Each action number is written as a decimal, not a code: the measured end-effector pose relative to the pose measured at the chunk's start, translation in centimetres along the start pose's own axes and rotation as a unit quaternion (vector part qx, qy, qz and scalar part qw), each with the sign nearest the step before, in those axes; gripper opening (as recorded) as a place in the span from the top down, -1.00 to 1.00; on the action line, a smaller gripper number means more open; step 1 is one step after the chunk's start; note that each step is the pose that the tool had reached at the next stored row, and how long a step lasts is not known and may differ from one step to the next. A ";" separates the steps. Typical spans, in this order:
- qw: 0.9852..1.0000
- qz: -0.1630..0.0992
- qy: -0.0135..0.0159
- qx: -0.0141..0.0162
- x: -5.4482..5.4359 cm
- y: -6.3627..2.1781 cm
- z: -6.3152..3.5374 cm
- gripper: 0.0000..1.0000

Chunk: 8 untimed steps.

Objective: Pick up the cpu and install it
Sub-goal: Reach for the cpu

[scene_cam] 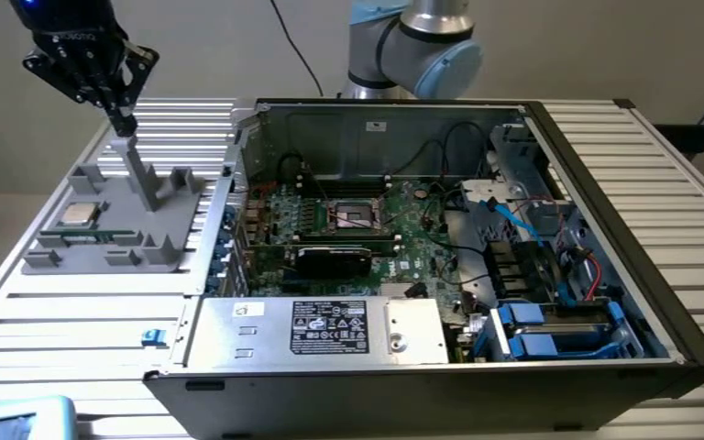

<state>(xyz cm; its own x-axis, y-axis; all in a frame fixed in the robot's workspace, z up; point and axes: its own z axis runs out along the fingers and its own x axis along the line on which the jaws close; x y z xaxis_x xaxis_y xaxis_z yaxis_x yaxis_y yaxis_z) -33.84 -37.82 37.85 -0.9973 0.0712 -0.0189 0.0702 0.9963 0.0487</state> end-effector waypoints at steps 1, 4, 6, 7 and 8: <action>1.000 0.000 0.000 0.000 0.5 0.05 0.10 0.77; 1.000 0.000 0.000 0.000 1.8 0.21 0.39 0.77; 1.000 0.000 0.000 0.000 2.8 0.33 0.60 0.77; 1.000 0.000 0.000 0.000 3.2 0.38 0.70 0.77; 1.000 0.000 0.000 0.000 3.7 0.44 0.80 0.77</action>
<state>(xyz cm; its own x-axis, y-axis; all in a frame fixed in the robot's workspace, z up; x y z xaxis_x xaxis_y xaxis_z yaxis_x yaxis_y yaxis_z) -37.46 -37.08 37.00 -0.9973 0.0711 -0.0189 0.0701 0.9963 0.0487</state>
